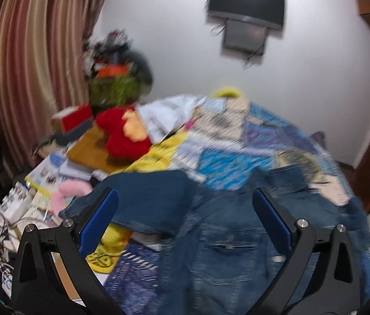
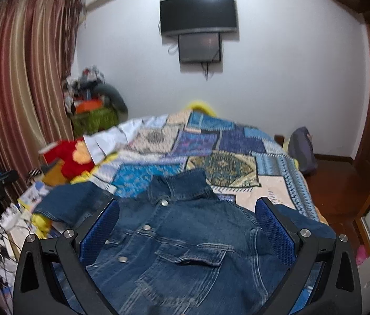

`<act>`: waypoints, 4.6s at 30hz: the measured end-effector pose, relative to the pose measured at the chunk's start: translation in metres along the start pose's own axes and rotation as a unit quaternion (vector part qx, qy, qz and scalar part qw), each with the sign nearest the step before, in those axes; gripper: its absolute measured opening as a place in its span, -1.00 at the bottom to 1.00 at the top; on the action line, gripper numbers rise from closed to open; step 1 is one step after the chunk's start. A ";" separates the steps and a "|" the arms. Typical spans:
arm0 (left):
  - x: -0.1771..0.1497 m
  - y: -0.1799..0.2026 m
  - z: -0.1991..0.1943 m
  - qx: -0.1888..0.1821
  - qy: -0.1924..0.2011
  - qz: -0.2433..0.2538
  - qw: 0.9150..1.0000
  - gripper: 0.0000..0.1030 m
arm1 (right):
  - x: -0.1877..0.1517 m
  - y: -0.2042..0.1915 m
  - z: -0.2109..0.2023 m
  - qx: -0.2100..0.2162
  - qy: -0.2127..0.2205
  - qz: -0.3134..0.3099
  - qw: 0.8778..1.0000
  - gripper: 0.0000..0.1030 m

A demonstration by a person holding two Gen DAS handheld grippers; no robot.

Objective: Fold large clothes

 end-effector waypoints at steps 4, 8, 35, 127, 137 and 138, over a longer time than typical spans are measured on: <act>-0.010 -0.038 0.058 0.035 -0.066 -0.034 0.997 1.00 | -0.007 0.002 0.057 -0.003 -0.047 -0.017 0.999 1.00; -0.031 -0.073 0.106 0.040 -0.145 -0.092 0.984 1.00 | -0.017 -0.002 0.109 -0.012 -0.088 -0.056 0.994 1.00; -0.001 -0.091 0.162 0.154 -0.131 -0.089 0.975 -0.75 | -0.065 0.014 0.232 0.114 -0.255 0.000 0.960 0.93; -0.070 0.126 0.115 -0.065 -0.164 0.181 0.968 0.71 | -0.020 -0.002 0.117 0.118 -0.161 -0.068 0.978 0.93; -0.092 0.034 0.187 0.002 -0.247 0.100 0.964 0.71 | -0.023 -0.108 0.205 0.140 -0.215 -0.177 0.950 0.93; -0.096 0.032 0.193 0.005 -0.252 0.097 0.963 0.71 | -0.026 -0.110 0.218 0.132 -0.227 -0.179 0.948 0.93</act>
Point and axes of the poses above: each gripper's, at about its wrist camera, not at the fingertips, and z roughly the way its jaws point, y to its right, x to its top, the point moved 3 cm from there along z, roughly the way its jaws point, and after that the axes turned 11 degrees about -z, right-handed, at the moved point
